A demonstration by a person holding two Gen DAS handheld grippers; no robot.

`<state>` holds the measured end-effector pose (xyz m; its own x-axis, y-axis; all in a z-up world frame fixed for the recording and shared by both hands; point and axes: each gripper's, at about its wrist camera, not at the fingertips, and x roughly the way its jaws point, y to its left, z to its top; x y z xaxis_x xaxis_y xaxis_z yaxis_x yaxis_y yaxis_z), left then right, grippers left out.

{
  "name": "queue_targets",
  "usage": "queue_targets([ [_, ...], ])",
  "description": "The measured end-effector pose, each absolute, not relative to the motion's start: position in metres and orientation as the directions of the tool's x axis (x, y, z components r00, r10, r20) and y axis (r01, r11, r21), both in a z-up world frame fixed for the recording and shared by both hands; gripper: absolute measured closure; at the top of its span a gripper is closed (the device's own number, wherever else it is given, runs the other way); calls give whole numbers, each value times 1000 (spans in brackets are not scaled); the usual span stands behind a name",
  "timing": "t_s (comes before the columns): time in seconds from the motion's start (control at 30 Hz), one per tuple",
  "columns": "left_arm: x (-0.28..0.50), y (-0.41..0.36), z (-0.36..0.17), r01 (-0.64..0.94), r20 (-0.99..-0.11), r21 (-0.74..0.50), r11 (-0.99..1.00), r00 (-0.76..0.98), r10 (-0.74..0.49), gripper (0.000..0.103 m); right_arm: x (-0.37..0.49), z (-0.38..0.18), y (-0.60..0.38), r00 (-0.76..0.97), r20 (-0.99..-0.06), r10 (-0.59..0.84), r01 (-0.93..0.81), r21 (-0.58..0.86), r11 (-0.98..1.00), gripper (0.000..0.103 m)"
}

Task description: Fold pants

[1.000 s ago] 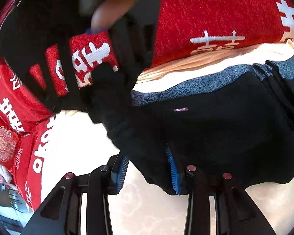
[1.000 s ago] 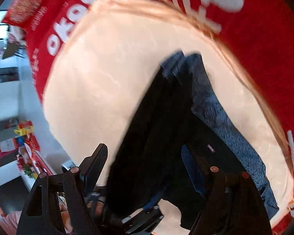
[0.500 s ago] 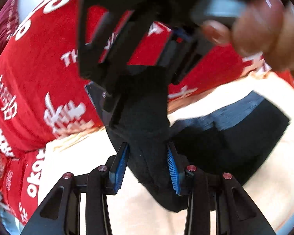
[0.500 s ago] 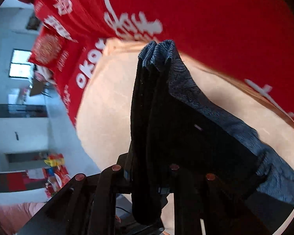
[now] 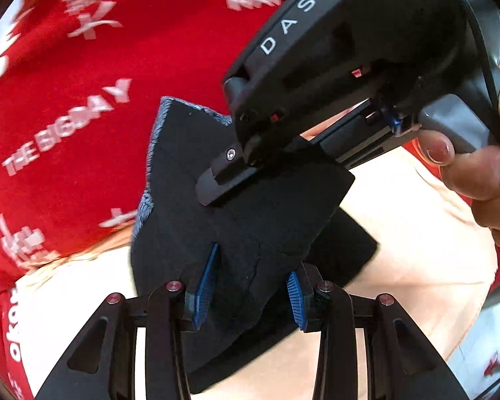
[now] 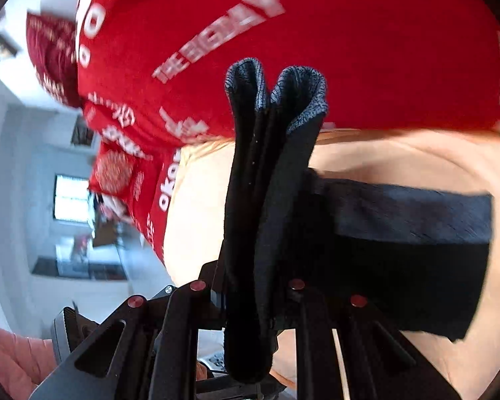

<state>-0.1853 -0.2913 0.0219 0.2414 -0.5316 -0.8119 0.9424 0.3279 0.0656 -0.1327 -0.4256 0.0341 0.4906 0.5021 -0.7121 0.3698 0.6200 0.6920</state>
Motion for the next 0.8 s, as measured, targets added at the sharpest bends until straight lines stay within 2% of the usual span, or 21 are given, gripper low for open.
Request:
queue_targets([
  [0.17, -219, -328, -24, 962, -858, 87, 257, 204, -471, 64, -186, -5, -462, 505, -723, 472, 449, 687, 572, 85],
  [0.3, -221, -341, -55, 966, -897, 83, 246, 180, -404, 64, -213, -57, -487, 497, -735, 461, 519, 678, 521, 83],
  [0.33, -219, -341, -57, 966, -902, 85, 245, 179, -394, 61, -216, -67, -490, 489, -743, 457, 535, 669, 516, 82],
  [0.43, -215, -333, -55, 962, -911, 60, 268, 163, -380, 37, -222, -91, -492, 476, -749, 461, 581, 661, 474, 77],
  [0.47, -210, -329, -51, 958, -911, 44, 284, 155, -383, 25, -225, -93, -492, 482, -745, 462, 588, 666, 460, 72],
  [0.5, -205, -322, -44, 953, -908, 28, 301, 150, -391, 23, -228, -92, -492, 487, -743, 460, 598, 667, 444, 69],
  [0.63, -178, -297, -23, 931, -902, 60, 360, 204, -379, 23, -239, -74, -487, 457, -793, 402, 632, 608, 480, 63],
  [0.73, -143, -283, -14, 891, -900, 86, 447, 262, -348, 23, -250, -53, -485, 396, -867, 303, 665, 498, 557, 38],
  [0.77, -134, -277, -16, 876, -903, 89, 474, 272, -333, 23, -251, -45, -481, 360, -899, 250, 685, 437, 584, 33],
  [0.8, -120, -274, -19, 856, -907, 103, 506, 291, -306, 23, -256, -36, -483, 333, -920, 207, 698, 388, 603, 33],
])
